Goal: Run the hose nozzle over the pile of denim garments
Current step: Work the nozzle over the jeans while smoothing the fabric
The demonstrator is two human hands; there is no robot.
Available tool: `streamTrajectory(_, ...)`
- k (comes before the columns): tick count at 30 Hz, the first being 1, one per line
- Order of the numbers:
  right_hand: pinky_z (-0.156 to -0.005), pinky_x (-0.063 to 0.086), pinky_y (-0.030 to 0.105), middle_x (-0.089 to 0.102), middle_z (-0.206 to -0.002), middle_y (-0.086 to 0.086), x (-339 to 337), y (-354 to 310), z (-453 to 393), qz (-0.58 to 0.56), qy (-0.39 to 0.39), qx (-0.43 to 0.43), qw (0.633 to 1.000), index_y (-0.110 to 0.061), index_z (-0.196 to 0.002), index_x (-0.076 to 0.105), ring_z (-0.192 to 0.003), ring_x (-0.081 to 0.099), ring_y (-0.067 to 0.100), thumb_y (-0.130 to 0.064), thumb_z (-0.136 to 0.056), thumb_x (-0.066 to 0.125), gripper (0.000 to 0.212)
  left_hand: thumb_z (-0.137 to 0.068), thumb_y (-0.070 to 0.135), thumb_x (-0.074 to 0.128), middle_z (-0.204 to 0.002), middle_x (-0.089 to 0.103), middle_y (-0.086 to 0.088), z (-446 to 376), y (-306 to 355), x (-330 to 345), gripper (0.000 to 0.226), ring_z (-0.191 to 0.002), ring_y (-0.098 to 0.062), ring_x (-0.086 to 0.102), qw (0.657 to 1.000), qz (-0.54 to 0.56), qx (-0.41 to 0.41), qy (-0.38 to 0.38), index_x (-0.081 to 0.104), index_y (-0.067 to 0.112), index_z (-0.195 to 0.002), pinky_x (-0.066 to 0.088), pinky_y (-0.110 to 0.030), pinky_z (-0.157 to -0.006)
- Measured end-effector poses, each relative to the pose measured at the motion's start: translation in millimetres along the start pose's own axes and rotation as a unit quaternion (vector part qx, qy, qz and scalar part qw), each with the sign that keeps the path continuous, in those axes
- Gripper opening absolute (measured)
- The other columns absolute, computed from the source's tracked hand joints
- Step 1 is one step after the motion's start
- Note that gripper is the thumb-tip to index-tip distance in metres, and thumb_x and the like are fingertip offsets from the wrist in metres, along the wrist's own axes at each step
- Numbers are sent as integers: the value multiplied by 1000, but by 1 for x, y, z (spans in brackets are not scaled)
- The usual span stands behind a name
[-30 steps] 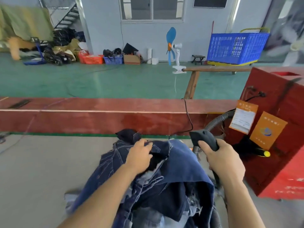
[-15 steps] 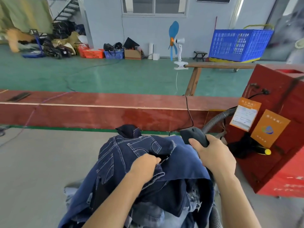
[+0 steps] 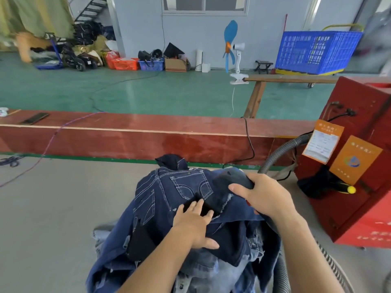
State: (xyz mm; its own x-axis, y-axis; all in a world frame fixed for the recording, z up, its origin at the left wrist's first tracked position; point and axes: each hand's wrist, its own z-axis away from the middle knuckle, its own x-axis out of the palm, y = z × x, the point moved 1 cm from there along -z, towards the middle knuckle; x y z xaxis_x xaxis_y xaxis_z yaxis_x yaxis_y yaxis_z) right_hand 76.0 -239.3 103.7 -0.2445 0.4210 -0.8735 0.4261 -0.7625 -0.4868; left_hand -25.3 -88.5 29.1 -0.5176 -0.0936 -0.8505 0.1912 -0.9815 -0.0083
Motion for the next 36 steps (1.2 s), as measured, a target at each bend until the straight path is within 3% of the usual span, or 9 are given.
streamTrajectory(2, -56, 41, 27, 60, -69, -7, 11, -4, 0, 49, -30, -9, 998, -26, -84, 51, -66, 59, 16, -64, -84, 55, 38, -89, 60, 53, -161, -5, -14, 2, 1, -4, 85, -149, -29, -2, 999, 16, -11, 29, 14, 23, -154, 3, -46, -120)
streamTrajectory(4, -55, 37, 27, 57, -71, -10, 21, -3, -1, 87, -44, -9, 995, -26, -88, 52, -67, 56, 15, -64, -85, 53, 38, -90, 58, 54, -152, 28, -13, 2, 2, -8, 73, -141, -29, 23, 996, 22, -12, 88, 36, 13, -144, 18, -42, -116)
streamTrajectory(6, -55, 36, 27, 55, -72, -10, 26, 0, -3, 106, -46, 5, 993, -25, -95, 53, -65, 55, 16, -63, -87, 52, 38, -88, 65, 48, -144, 38, -7, 2, 3, -7, 74, -135, -27, 31, 993, 3, -2, 120, 42, 13, -140, 26, -42, -108)
streamTrajectory(10, -61, 39, 29, 53, -74, -8, 27, 9, -6, 99, -44, 52, 993, -25, -95, 49, -77, 57, 20, -62, -87, 52, 37, -87, 74, 35, -159, 14, 5, -7, -1, 5, 86, -140, -28, 17, 992, -64, 34, 106, 15, 24, -154, 21, -46, -107)
streamTrajectory(13, -65, 44, 30, 56, -71, -7, 28, 12, -7, 78, -52, 59, 994, -24, -95, 50, -73, 60, 21, -61, -87, 52, 38, -85, 75, 36, -161, 2, 8, -16, -6, 13, 87, -140, -28, 14, 991, -60, 40, 113, 5, 32, -154, 18, -49, -110)
streamTrajectory(18, -64, 48, 29, 62, -71, -3, 18, 13, -3, 67, -48, 52, 995, -24, -92, 51, -68, 64, 18, -63, -87, 53, 39, -84, 70, 47, -161, -2, 8, -23, -4, 17, 90, -139, -30, 13, 990, -53, 33, 128, 0, 36, -153, 18, -49, -109)
streamTrajectory(26, -62, 50, 32, 60, -67, -6, 0, 11, 14, 25, 37, 29, 999, -24, -78, 52, -64, 60, 15, -60, -85, 57, 37, -80, 58, 63, -160, -5, -2, -20, 6, 15, 96, -139, -35, 13, 989, -73, 31, 122, -4, 48, -149, 16, -54, -109)
streamTrajectory(36, -58, 37, 27, 50, -65, -10, 27, -13, 8, 149, -58, -23, 987, -24, -91, 51, -58, 50, 12, -59, -88, 52, 35, -80, 40, 70, -157, -23, -19, -20, 8, 10, 100, -144, -33, 2, 995, -52, 6, 81, -5, 60, -144, 12, -52, -112)
